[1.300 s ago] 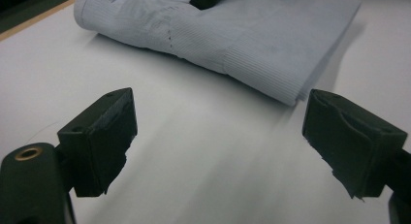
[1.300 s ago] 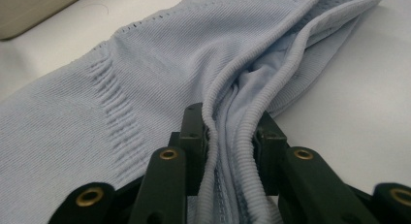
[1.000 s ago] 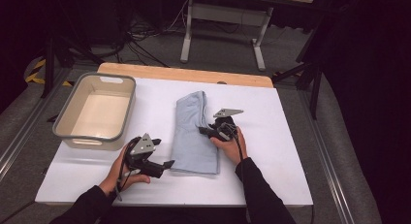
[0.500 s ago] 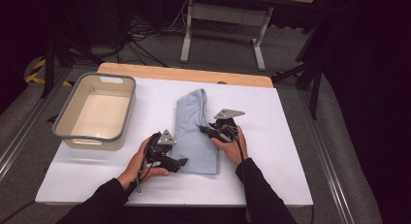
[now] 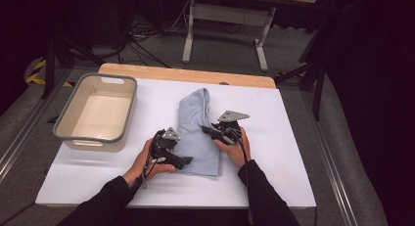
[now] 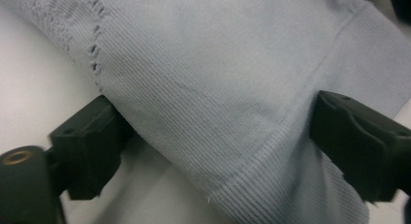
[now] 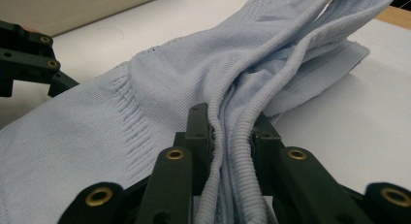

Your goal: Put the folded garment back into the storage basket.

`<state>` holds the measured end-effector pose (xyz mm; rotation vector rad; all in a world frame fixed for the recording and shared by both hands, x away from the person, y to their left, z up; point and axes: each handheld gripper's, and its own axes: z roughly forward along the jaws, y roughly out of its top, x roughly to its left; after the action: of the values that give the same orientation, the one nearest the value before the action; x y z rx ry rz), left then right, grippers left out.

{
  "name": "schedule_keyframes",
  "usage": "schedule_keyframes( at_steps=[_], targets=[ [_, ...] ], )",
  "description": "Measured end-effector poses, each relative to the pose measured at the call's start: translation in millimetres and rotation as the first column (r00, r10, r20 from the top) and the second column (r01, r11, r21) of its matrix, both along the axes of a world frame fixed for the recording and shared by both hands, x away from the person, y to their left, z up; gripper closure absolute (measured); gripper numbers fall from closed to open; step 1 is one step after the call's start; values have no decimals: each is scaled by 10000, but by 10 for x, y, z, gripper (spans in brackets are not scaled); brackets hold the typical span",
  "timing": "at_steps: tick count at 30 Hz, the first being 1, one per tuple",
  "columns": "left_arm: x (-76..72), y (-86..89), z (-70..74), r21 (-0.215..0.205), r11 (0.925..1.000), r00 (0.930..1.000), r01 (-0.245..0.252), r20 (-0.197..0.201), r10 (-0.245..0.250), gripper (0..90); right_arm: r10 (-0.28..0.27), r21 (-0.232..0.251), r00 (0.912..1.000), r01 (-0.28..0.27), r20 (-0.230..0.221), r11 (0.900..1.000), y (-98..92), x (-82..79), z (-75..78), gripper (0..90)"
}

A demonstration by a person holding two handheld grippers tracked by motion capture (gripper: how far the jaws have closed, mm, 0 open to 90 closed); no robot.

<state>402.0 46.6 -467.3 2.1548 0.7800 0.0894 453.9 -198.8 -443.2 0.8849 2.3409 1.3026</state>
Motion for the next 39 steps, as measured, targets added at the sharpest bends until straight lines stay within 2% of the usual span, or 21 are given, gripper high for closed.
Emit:
schedule_keyframes(
  at_steps=[5, 9, 12, 14, 17, 20, 21, 23, 25, 28, 31, 33, 39],
  targets=[
    [-1, 4, 3, -135, 9999, 9998, 95, 152, -93, 202, -9, 94, 9999, 8, 104, 10000, -9, -10, 12, 751],
    [-24, -2, 24, -87, 9998, 9991, 191, 379, -187, 327, -77, 138, 9999, 75, 133, 9999, -19, -17, 26, 737],
    [-41, -14, 37, 68, 9997, 9986, 234, 471, -237, 408, -362, 84, 9993, 363, -64, 9993, -33, 6, 38, 645],
    [-39, -17, 33, 86, 9998, 9986, 195, 491, -199, 417, -596, -161, 9980, 593, -227, 9981, -38, 47, 54, 555],
    [-38, -34, 27, 72, 9998, 9987, 211, 471, -214, 420, -1055, -85, 9930, 1052, -526, 9944, -37, 115, 95, 428],
    [-38, -39, 26, 71, 9998, 9987, 194, 463, -197, 421, -1325, -147, 9895, 1318, -579, 9912, -6, 180, 135, 372],
    [-40, -41, 26, 59, 9998, 9988, 181, 452, -183, 421, -1432, -249, 9866, 1417, -775, 9896, 31, 260, 162, 318],
    [-47, -46, 26, 101, 9998, 9984, 175, 533, -181, 422, -1415, -520, 9849, 1369, -1000, 9892, 80, 328, 167, 288],
    [-49, -47, 23, 115, 9997, 9980, 193, 592, -199, 422, -1454, -752, 9838, 1380, -1047, 9876, 123, 381, 159, 276],
    [-56, -55, 25, 166, 9995, 9972, 251, 695, -262, 427, -1361, -874, 9806, 1246, -1410, 9884, 152, 418, 102, 260],
    [-62, -69, 33, 261, 9989, 9956, 381, 841, -401, 453, -1217, -972, 9716, 1037, -2030, 9899, 156, 448, -2, 249],
    [-64, -71, 41, 358, 9983, 9950, 450, 872, -480, 474, -1226, -1028, 9684, 1022, -2172, 9894, 162, 453, -34, 254],
    [-77, -79, 56, 473, 9967, 9915, 663, 1092, -711, 524, -978, -738, 9599, 811, -2627, 9940, 152, 457, -93, 386]
  ],
)
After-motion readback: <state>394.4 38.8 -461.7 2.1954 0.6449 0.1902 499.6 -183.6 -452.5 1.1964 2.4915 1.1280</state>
